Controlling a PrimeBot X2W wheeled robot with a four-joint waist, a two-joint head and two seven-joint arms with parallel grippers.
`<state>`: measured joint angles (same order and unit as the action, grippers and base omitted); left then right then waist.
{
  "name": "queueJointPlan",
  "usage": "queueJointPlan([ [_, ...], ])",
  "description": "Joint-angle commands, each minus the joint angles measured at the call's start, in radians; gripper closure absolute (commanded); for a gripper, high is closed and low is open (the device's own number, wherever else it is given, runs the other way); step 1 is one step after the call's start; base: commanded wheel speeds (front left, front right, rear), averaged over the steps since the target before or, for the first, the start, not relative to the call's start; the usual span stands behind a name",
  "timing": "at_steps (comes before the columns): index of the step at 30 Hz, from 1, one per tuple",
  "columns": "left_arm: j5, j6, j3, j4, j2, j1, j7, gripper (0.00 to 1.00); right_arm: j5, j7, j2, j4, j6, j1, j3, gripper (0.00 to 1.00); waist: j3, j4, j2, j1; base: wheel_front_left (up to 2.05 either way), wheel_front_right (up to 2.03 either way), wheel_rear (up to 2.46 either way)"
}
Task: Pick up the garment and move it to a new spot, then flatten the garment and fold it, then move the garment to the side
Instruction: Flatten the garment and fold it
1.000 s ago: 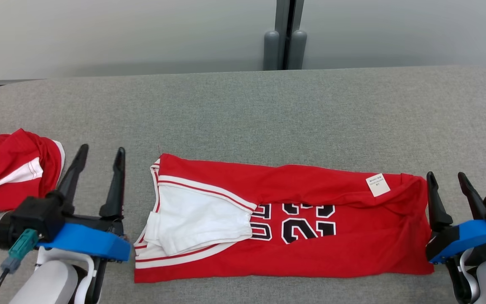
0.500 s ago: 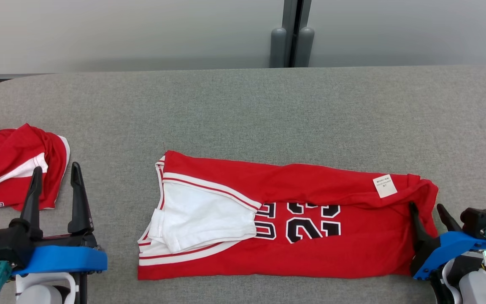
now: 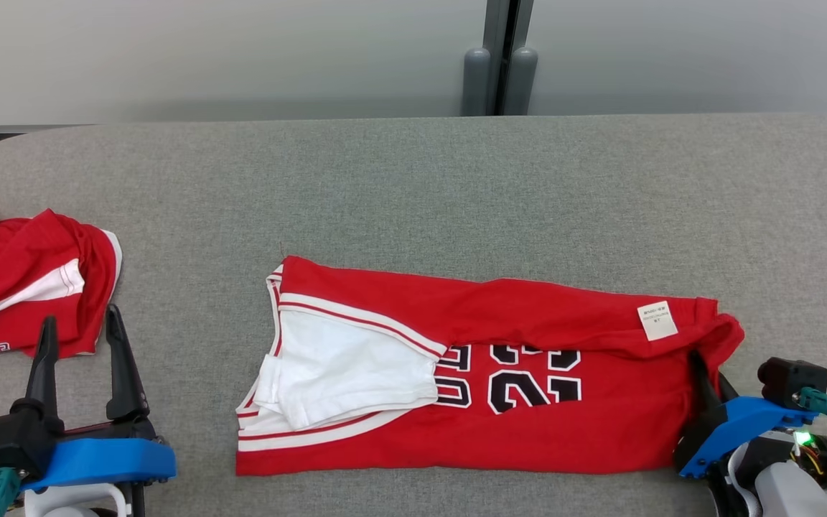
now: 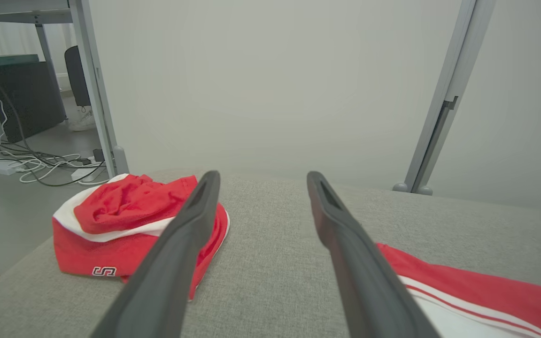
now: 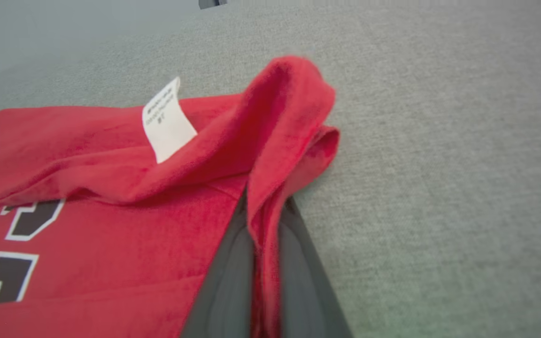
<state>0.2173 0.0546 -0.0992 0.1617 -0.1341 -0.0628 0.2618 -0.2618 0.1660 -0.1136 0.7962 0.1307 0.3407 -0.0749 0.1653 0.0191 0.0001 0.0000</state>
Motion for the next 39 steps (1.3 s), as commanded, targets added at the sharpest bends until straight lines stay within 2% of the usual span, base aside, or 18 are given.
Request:
queueJointPlan([
  [1, -0.01, 0.008, -0.01, 0.003, 0.007, 0.007, 0.004, 0.0, -0.005, 0.012, -0.011, 0.005, 0.0, 0.009, -0.003, 1.0, -0.001, -0.001, -0.0001, 0.0, 0.0, 0.0, 0.0],
  [5, -0.04, 0.026, -0.038, 0.012, 0.025, 0.007, 0.004, 0.0, -0.02, 0.043, -0.046, 0.008, 0.0, 0.024, -0.021, 1.0, -0.006, -0.007, -0.0001, 0.0, 0.0, 0.0, 0.0],
  [13, -0.084, 0.052, -0.063, 0.01, 0.047, 0.013, 0.004, 0.0, -0.012, 0.063, -0.161, 0.005, 0.0, 0.019, -0.082, 1.0, -0.025, -0.017, -0.0001, 0.0, 0.0, 0.0, 0.0],
  [18, -0.1, 0.06, -0.072, 0.007, 0.057, 0.018, 0.004, 0.0, 0.001, 0.055, -0.184, -0.035, 0.0, 0.006, -0.099, 1.0, -0.04, -0.026, -0.0001, 0.0, 0.0, 0.0, 0.0],
  [27, -0.113, 0.069, -0.066, 0.011, 0.067, 0.024, 0.004, 0.0, 0.023, 0.035, -0.113, -0.189, 0.0, -0.018, -0.038, 1.0, -0.052, -0.033, -0.0001, 0.0, 0.0, 0.0, 0.0],
  [39, -0.117, 0.075, -0.044, 0.024, 0.076, -0.003, 0.004, 0.0, 0.042, -0.042, -0.001, -0.381, 0.0, -0.001, 0.168, 1.0, -0.039, -0.007, -0.0001, 0.0, 0.0, 0.0, 0.0],
])
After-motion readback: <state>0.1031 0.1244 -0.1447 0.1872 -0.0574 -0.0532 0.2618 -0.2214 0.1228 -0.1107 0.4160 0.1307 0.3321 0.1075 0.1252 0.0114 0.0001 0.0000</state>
